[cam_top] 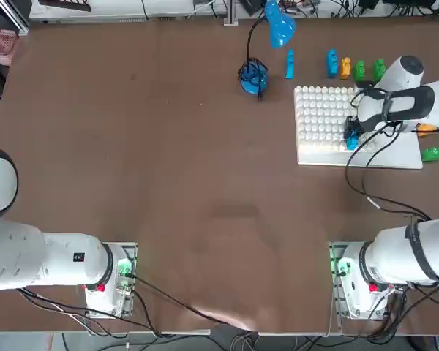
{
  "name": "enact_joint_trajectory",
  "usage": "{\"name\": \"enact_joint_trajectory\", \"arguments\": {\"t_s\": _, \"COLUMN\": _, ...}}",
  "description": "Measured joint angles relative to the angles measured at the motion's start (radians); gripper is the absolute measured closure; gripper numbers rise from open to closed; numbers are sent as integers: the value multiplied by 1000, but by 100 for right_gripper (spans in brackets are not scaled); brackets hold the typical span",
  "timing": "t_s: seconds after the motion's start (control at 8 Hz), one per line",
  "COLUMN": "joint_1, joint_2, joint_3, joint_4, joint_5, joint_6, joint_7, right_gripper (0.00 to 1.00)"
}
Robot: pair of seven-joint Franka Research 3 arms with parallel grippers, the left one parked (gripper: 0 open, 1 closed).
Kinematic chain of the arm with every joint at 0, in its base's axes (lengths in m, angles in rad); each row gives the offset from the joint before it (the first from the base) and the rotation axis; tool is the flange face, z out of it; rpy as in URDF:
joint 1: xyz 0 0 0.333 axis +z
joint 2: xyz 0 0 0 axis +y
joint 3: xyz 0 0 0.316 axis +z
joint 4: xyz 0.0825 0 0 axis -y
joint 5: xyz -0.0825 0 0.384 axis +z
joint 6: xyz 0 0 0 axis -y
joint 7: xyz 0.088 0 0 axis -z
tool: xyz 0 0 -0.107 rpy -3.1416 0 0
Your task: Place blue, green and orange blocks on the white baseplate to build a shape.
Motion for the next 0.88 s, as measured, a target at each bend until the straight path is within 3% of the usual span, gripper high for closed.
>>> {"name": "enact_joint_trajectory", "arguments": {"t_s": 0.88, "joint_1": 0, "joint_2": 1, "joint_3": 0, "joint_4": -4, "joint_5": 0, "joint_6": 10, "joint_7": 2, "right_gripper": 62}}
